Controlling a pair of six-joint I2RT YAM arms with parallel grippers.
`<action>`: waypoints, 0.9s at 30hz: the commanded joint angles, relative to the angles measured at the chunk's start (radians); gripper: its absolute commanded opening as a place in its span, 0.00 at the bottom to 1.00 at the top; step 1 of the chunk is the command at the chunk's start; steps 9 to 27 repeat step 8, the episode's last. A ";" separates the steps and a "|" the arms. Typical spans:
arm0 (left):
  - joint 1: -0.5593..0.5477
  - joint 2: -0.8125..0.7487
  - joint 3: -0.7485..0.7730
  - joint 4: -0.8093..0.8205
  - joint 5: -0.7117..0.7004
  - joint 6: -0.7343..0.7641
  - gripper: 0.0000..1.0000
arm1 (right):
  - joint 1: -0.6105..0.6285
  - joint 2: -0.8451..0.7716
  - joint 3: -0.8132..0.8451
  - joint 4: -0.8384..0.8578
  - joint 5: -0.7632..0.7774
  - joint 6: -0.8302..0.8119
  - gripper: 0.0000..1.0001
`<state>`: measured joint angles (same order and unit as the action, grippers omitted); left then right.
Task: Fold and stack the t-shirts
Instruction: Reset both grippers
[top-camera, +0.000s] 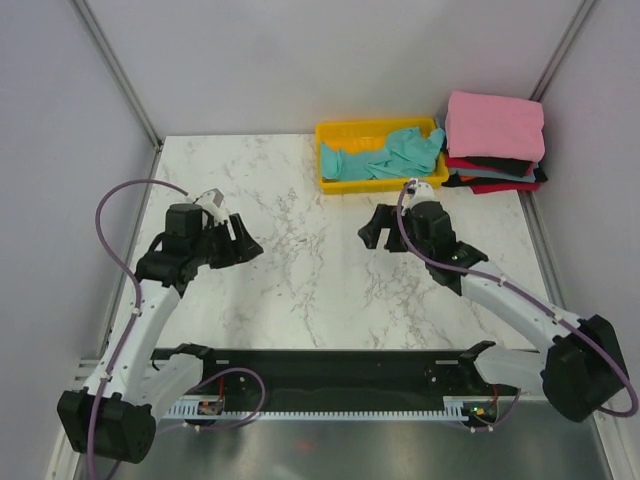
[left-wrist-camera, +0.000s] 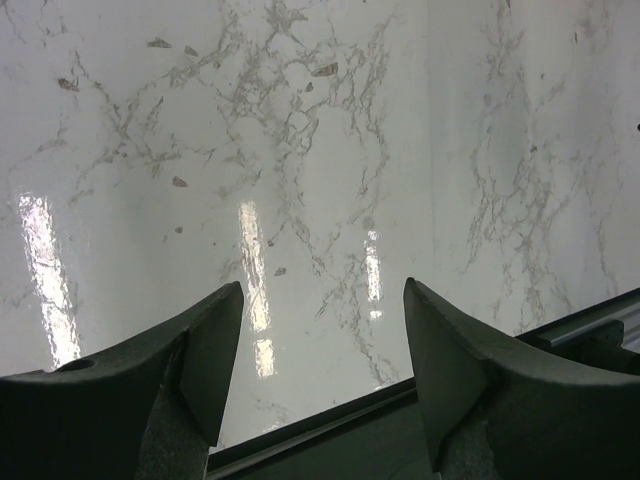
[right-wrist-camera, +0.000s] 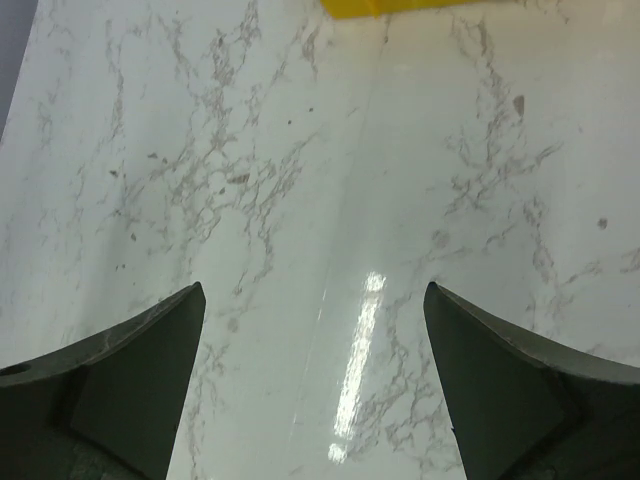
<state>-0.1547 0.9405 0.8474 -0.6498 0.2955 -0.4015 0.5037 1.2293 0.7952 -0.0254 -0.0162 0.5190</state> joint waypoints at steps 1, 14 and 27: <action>-0.005 -0.023 0.012 0.053 0.028 0.041 0.73 | 0.062 -0.129 -0.077 -0.036 0.087 0.061 0.98; -0.005 -0.084 0.005 0.061 0.018 0.041 0.73 | 0.087 -0.378 -0.215 -0.114 0.157 0.081 0.98; -0.005 -0.084 0.005 0.061 0.018 0.041 0.73 | 0.087 -0.378 -0.215 -0.114 0.157 0.081 0.98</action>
